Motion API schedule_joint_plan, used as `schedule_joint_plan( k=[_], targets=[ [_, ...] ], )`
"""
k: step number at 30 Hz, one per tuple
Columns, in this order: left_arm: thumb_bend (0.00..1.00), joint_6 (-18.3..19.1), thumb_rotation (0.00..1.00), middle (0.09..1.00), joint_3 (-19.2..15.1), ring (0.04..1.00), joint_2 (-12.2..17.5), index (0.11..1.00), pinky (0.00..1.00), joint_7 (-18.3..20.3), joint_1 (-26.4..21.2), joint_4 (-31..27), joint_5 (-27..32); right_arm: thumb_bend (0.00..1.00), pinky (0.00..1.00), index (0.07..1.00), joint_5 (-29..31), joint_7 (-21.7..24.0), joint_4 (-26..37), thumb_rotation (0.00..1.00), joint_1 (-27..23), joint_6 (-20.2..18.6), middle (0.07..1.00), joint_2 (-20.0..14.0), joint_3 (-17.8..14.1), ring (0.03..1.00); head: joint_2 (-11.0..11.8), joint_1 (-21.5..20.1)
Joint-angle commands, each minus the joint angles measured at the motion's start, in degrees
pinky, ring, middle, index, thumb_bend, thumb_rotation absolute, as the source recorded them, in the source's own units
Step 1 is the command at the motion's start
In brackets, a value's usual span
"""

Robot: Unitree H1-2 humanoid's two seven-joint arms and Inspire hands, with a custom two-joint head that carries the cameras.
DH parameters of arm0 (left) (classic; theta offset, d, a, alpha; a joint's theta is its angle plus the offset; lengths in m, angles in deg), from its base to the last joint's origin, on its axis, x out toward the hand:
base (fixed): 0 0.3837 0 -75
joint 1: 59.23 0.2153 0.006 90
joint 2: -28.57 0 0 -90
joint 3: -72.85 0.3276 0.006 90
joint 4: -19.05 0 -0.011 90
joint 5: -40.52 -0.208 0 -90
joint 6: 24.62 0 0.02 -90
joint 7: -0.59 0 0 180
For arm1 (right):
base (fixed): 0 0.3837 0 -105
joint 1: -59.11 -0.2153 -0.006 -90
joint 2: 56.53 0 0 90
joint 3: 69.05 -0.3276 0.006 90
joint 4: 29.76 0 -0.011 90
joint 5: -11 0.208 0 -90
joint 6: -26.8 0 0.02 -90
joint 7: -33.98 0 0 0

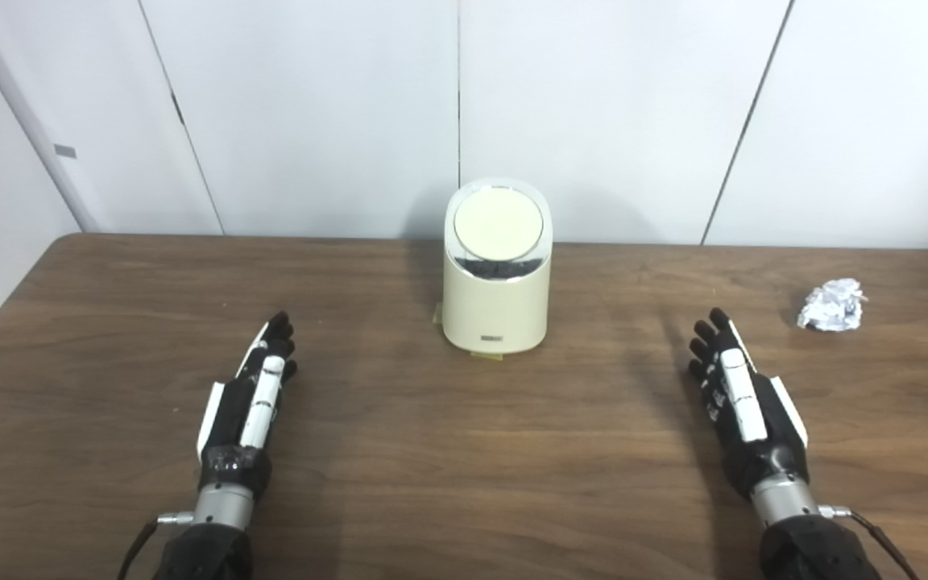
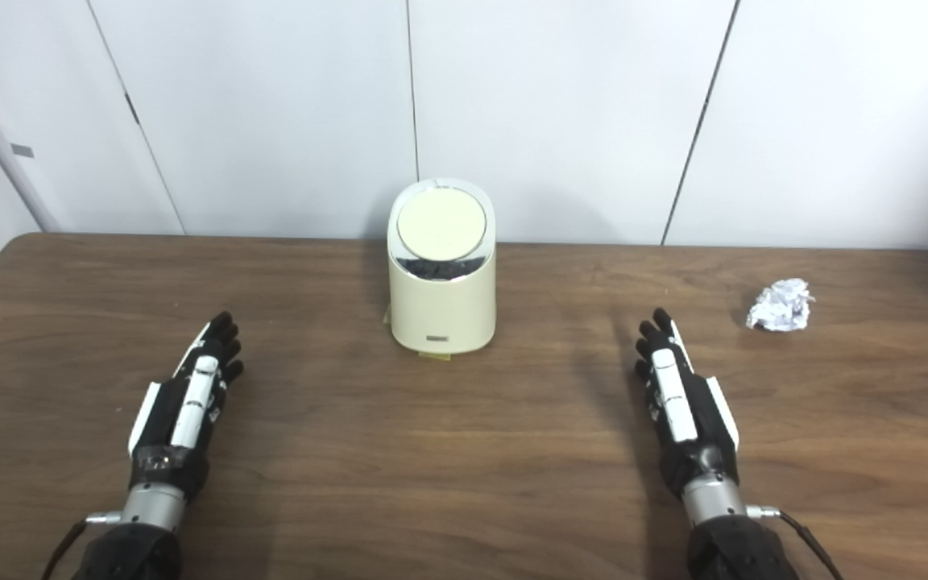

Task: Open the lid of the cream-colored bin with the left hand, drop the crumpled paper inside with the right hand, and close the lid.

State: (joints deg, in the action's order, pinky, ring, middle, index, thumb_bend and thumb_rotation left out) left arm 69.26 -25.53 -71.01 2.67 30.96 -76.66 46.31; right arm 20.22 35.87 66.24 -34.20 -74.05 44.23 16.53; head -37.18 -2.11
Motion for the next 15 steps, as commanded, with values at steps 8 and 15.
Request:
schedule_joint_plan(
  k=[8, 15],
  targets=[
    [0.60, 6.8, 0.60, 0.932, 2.5, 0.958, 3.6, 0.959, 1.00, -0.9, -6.5, -7.9, -6.6, 0.59, 1.00, 0.993, -0.8, 0.3, 0.9, 0.86, -1.2, 1.5, 0.976, -0.3, 0.0, 0.977, 0.6, 0.3],
    [0.80, 15.9, 0.45, 0.899, 5.3, 0.916, 7.4, 0.898, 0.93, 1.0, -15.9, -13.0, -11.9, 0.58, 1.00, 0.995, -0.9, 0.6, 0.3, 0.86, -1.3, 2.1, 0.974, -0.2, 0.2, 0.976, 1.2, 0.8]
  ],
)
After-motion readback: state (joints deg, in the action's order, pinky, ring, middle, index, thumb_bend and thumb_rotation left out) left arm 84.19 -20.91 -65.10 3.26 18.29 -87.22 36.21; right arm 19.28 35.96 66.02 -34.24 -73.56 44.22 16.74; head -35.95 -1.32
